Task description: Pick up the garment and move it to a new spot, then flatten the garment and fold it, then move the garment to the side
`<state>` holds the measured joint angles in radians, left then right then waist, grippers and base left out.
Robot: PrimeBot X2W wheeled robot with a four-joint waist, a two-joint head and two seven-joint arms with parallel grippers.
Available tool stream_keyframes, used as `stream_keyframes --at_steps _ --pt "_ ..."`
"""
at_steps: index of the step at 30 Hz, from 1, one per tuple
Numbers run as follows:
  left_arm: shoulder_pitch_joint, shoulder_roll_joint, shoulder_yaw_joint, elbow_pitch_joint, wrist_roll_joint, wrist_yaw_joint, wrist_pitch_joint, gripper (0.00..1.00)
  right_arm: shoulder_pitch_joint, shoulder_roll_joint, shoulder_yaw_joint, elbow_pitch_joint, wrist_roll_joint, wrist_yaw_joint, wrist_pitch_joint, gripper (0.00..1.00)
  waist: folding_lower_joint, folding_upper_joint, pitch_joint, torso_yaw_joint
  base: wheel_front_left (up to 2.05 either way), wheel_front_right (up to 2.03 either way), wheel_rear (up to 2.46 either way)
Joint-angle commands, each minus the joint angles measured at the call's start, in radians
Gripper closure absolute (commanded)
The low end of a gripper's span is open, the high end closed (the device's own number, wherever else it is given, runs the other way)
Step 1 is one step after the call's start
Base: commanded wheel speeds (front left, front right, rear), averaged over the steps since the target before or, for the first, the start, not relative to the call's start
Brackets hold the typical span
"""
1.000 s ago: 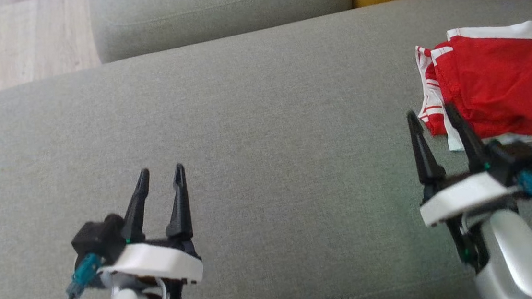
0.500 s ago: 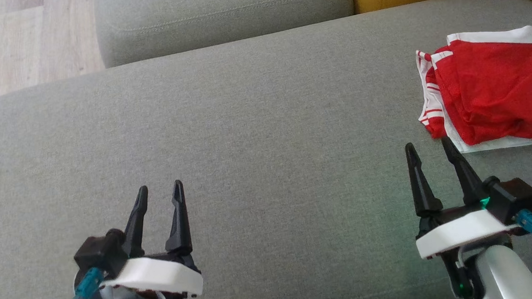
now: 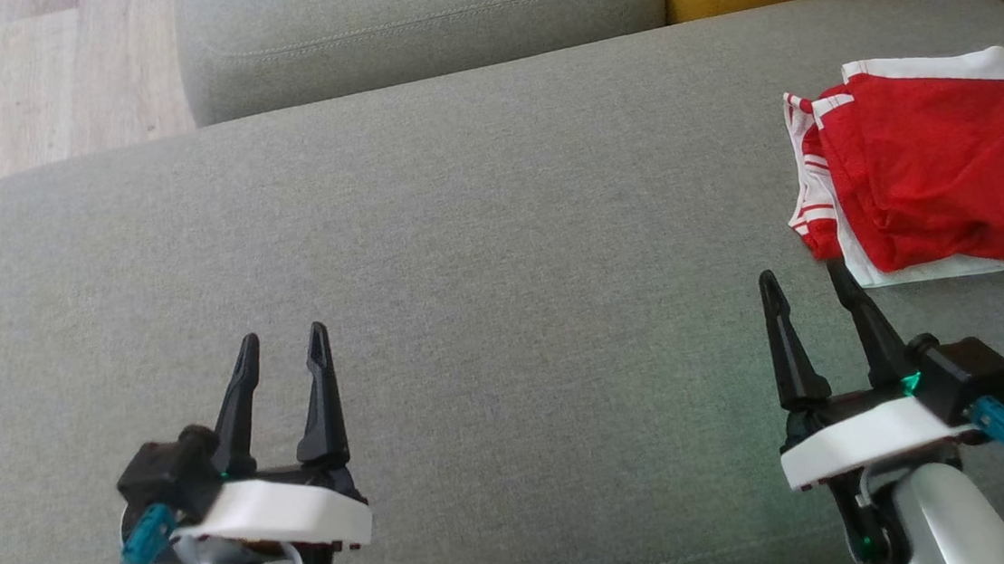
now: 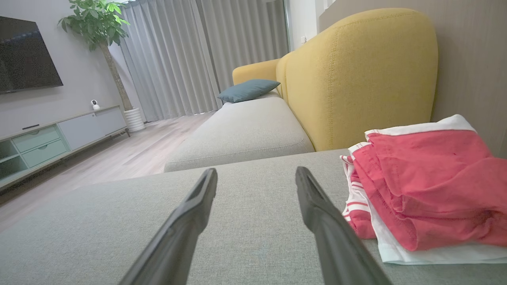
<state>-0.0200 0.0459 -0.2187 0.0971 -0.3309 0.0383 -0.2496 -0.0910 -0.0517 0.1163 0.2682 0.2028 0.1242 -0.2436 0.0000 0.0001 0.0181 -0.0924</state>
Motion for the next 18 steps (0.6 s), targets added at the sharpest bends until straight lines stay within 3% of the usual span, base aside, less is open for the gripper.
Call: stream_keyframes --at_steps 1,15,16,18 --pt "-0.018 0.004 0.035 -0.036 -0.001 -0.003 -0.012 0.00 -0.026 0.001 0.023 -0.033 0.006 0.007 -0.013 0.00 0.0000 -0.0001 0.000 0.000 0.00 0.00 0.00" --pt "-0.005 0.004 0.044 -0.034 -0.037 -0.012 -0.012 0.00 -0.027 0.001 0.028 -0.030 0.011 0.007 -0.015 0.00 0.0000 -0.0001 0.004 -0.004 0.00 0.00 0.00" --pt "0.024 0.000 0.007 -0.001 -0.036 -0.012 0.000 1.00 0.000 0.000 0.004 0.001 0.008 0.000 -0.003 1.00 0.0000 -0.0001 0.004 -0.004 0.00 0.00 0.00" --pt "0.029 -0.001 0.004 0.021 -0.039 -0.012 0.002 1.00 0.003 0.001 0.005 0.023 0.008 0.000 -0.003 1.00 0.0000 -0.0001 0.004 -0.004 0.00 0.00 0.00"
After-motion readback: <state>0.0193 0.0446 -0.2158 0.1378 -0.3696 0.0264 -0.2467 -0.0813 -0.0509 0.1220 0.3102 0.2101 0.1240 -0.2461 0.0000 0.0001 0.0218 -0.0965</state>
